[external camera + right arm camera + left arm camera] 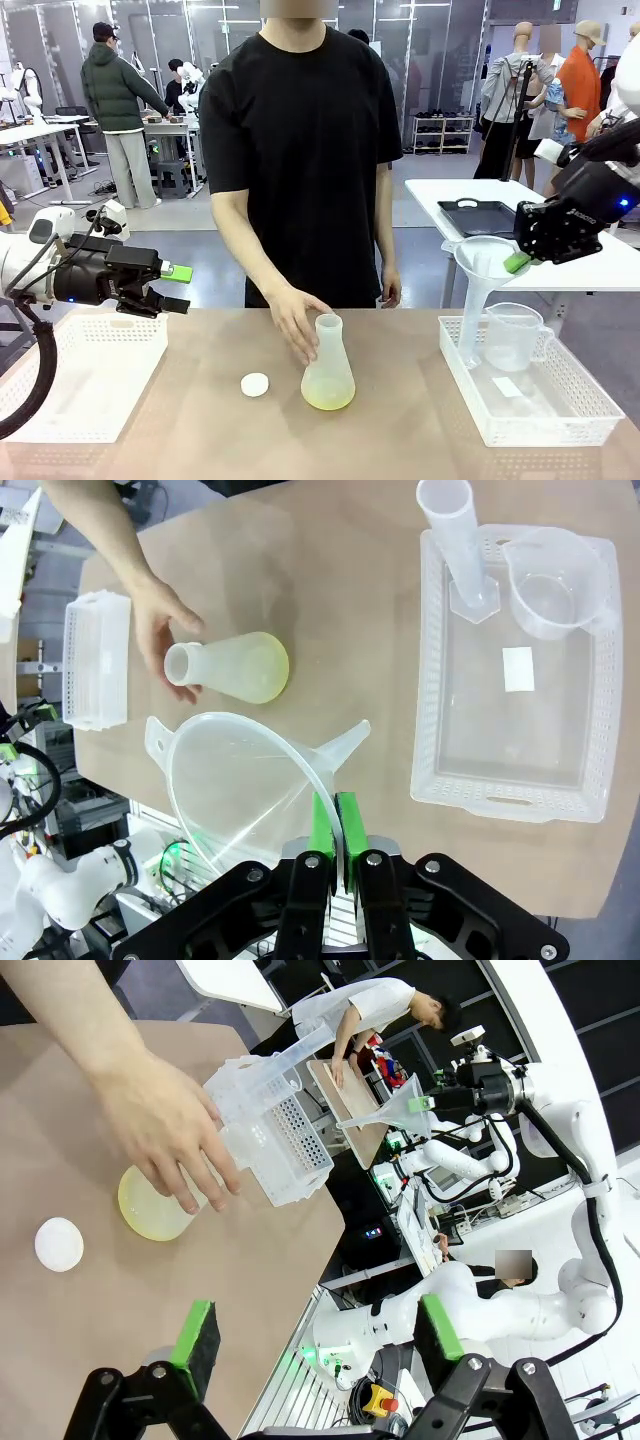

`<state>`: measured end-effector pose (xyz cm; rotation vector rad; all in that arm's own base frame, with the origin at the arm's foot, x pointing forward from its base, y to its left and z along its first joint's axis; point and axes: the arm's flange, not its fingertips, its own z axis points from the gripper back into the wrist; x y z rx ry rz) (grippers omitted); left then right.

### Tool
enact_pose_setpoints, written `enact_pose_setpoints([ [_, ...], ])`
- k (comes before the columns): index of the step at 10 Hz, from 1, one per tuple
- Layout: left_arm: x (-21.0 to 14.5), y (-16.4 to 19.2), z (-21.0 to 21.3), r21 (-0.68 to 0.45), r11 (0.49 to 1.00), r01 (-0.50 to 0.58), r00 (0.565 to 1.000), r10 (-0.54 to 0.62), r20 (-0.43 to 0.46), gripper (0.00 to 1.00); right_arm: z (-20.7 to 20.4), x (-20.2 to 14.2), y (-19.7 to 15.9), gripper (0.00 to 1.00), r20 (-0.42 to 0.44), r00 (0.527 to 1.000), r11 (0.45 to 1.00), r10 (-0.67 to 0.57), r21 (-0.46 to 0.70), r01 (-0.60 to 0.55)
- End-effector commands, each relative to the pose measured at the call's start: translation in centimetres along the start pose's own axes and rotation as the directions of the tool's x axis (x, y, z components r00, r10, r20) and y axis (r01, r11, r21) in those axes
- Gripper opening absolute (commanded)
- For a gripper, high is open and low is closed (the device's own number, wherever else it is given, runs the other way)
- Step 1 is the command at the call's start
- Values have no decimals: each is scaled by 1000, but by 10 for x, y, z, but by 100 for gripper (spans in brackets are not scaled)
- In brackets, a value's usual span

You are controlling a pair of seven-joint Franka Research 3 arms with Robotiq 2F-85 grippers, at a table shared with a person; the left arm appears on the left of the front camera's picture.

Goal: Prepare the solutions needed for the experiment.
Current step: Once the solution is in the Big flask , pick up the Plastic Funnel and place it back into the right Organizing basket.

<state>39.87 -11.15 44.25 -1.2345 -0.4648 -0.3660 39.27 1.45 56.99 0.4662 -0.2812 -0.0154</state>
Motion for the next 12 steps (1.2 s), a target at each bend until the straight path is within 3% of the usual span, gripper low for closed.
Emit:
enact_pose_setpoints([
  [1, 2, -2, -1, -23, 1000, -13, 1000, 14, 17, 100, 0, 6, 5, 0, -9, 1000, 1000, 12, -11, -12],
  [3, 2, -2, -1, -23, 1000, -13, 1000, 14, 17, 100, -2, 1, 2, 4, -4, 1000, 1000, 5, 0, -5],
  [4, 2, -2, -1, -23, 1000, -13, 1000, 14, 17, 100, -13, 3, -14, 4, -15, 997, 993, -79, -95, 77],
  [7, 2, -2, -1, -23, 1000, -13, 1000, 14, 17, 100, -15, -3, -81, 4, -11, 952, 930, -305, -218, 295],
  [10, 2, -2, -1, -23, 1000, -13, 1000, 14, 17, 100, -37, 2, -115, 4, -10, 860, 820, -510, -306, 483],
  [12, 2, -2, -1, -23, 1000, -13, 1000, 14, 17, 100, -53, 9, -124, 4, -18, 825, 785, -565, -321, 530],
])
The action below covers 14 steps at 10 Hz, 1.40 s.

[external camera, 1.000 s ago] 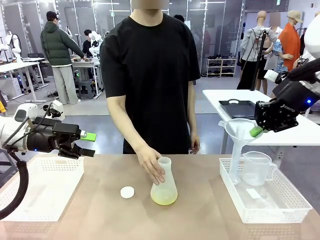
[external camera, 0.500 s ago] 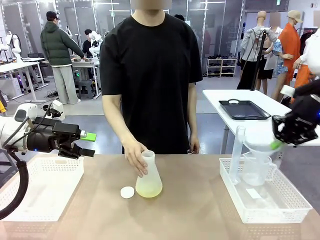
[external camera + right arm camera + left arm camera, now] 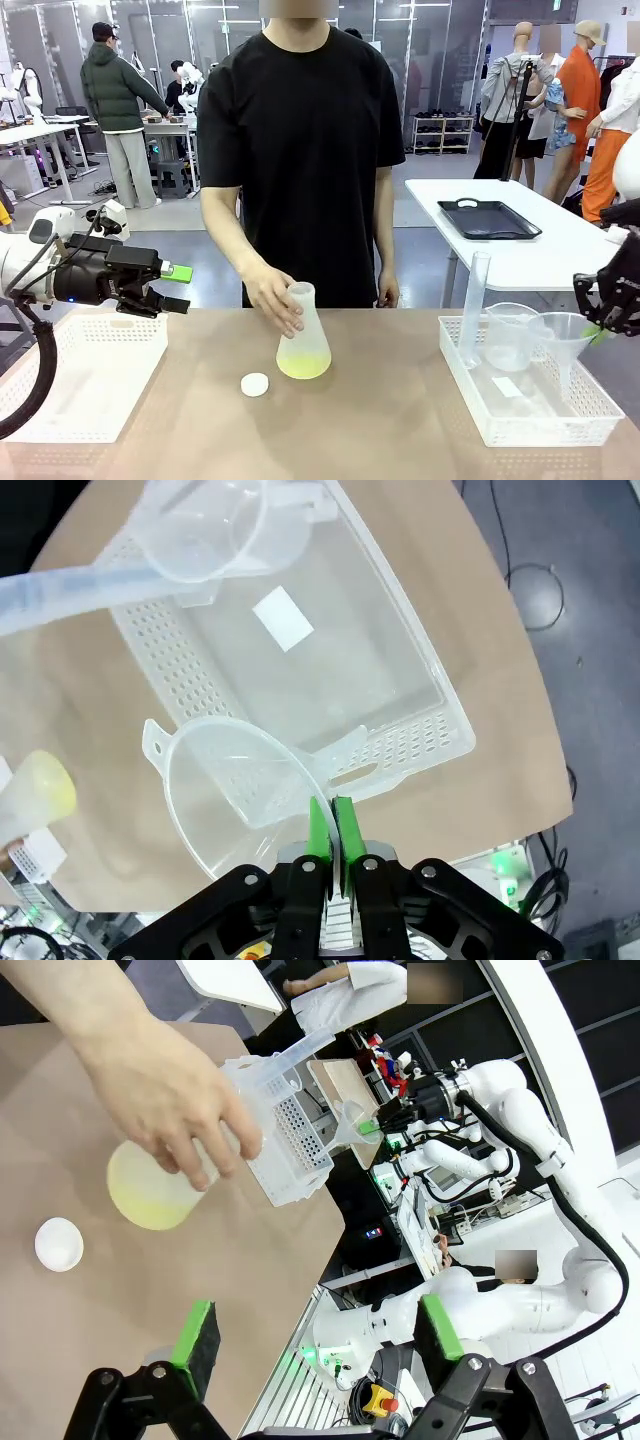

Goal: Prepare the solutions needed for the experiment.
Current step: Once the solution is in the Big flask , pick up the Plastic Funnel and place it back into the right Organizing basket.

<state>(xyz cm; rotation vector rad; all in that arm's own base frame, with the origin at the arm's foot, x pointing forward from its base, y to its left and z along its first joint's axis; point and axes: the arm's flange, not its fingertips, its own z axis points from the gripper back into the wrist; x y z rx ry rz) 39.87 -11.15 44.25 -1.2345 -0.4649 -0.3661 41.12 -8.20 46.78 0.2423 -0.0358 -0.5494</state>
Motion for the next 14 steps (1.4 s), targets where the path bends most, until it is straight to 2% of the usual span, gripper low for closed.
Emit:
enact_pose_setpoints([
  [1, 2, -2, -1, -23, 1000, -13, 1000, 14, 17, 100, -6, 10, 13, 4, -9, 997, 997, -73, -21, 73],
  [7, 2, -2, -1, -23, 1000, -13, 1000, 14, 17, 100, -32, 30, 19, 4, -2, 993, 992, -117, -49, 117],
  [10, 2, -2, -1, -23, 1000, -13, 1000, 14, 17, 100, -37, 34, 24, 34, -3, 994, 992, -113, -59, 113],
  [12, 2, -2, -1, -23, 1000, -13, 1000, 14, 17, 100, -35, 35, 26, 36, 23, 993, 991, -116, -62, 117],
  [13, 2, -2, -1, -23, 1000, -13, 1000, 14, 17, 100, -36, 32, 17, 36, -23, 996, 996, -83, -33, 82],
  [14, 2, -2, -1, -23, 1000, -13, 1000, 14, 17, 100, -36, 32, 17, 36, -23, 996, 996, -83, -33, 82],
])
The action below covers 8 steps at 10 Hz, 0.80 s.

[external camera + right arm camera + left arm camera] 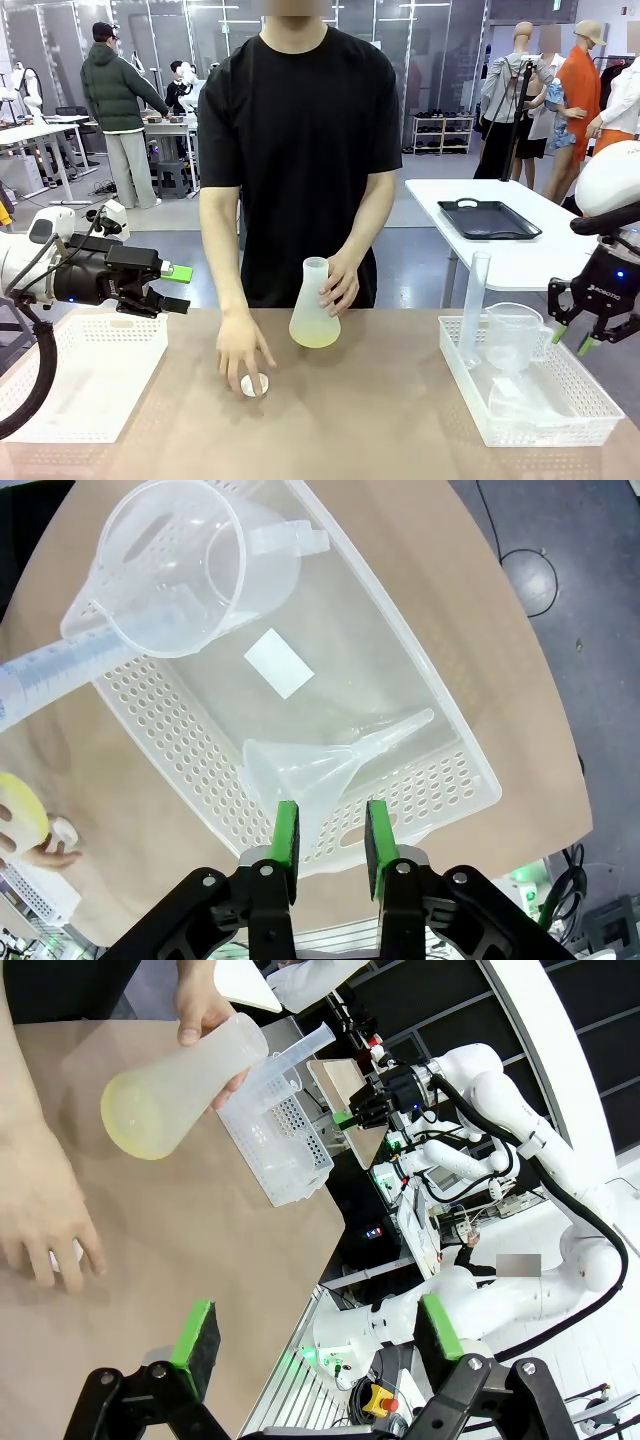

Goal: Prepare the solutions needed for the experiment.
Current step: Once the solution is in the Big flask , pick up the Plastic Funnel and place it back into the right Organizing basket, then when the human places the Big flask in the center of the table, pick up the Big flask and place it in the left Organizing basket.

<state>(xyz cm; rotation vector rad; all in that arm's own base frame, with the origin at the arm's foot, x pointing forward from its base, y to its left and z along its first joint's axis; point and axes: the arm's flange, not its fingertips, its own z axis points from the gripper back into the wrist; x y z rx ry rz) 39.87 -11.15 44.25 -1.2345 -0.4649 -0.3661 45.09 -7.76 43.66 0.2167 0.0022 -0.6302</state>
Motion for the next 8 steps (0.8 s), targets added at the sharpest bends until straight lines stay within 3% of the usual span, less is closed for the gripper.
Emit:
enact_pose_setpoints([
  [1, 2, -2, -1, -23, 1000, -13, 1000, 14, 17, 100, -1, -1, 1, 36, -5, 1000, 1000, 1, 2, -1],
  [8, 2, -2, -1, -23, 1000, -13, 1000, 14, 17, 100, -1, -1, 1, 36, -5, 1000, 1000, 1, 2, -1],
])
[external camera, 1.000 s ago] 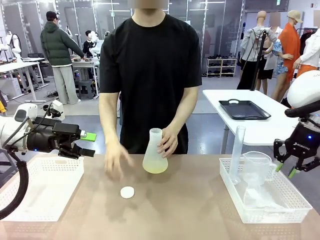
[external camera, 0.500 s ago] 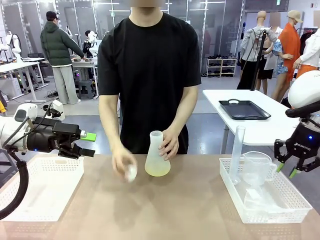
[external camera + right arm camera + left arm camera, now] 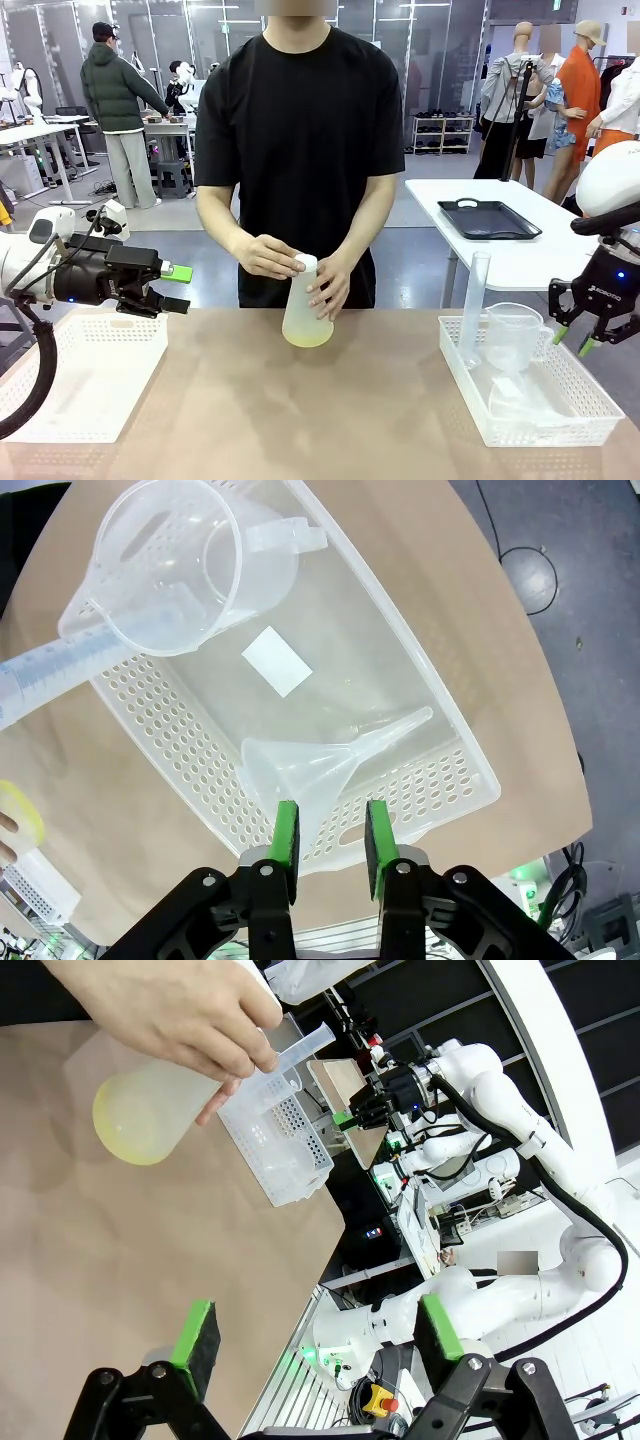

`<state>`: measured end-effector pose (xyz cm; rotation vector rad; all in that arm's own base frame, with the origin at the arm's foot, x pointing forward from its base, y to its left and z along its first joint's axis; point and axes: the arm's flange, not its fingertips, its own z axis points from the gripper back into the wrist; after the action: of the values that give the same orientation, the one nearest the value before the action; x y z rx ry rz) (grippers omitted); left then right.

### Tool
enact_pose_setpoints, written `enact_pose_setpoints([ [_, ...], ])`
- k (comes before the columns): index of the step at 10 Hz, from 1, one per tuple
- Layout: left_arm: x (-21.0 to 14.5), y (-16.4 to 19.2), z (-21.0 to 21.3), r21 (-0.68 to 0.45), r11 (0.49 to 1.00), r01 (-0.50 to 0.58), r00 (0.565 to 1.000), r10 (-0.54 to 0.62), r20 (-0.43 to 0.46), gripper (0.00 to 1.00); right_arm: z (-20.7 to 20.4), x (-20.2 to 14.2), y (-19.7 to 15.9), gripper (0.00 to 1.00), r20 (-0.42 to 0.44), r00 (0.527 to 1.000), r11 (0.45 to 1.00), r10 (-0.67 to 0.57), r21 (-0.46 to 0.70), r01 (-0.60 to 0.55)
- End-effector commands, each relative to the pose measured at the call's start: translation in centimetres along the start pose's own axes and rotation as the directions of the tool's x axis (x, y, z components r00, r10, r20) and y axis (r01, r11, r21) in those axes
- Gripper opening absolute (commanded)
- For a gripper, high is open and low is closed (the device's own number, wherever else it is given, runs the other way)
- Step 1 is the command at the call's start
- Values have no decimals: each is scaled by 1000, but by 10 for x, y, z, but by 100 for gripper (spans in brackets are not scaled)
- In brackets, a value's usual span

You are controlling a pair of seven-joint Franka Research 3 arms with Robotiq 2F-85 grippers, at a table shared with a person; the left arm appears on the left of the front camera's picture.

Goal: Prepare the solutions needed for the experiment.
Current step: When the human places the Big flask in the center of the table, pick up the Big flask and place it in the left Organizing basket.

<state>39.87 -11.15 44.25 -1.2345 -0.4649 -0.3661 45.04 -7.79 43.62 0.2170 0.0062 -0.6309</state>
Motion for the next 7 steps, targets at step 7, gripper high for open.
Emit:
enact_pose_setpoints([
  [7, 2, -2, -1, -23, 1000, -13, 1000, 14, 17, 100, 41, -64, 26, 36, 7, 969, 902, 247, 365, -232],
])
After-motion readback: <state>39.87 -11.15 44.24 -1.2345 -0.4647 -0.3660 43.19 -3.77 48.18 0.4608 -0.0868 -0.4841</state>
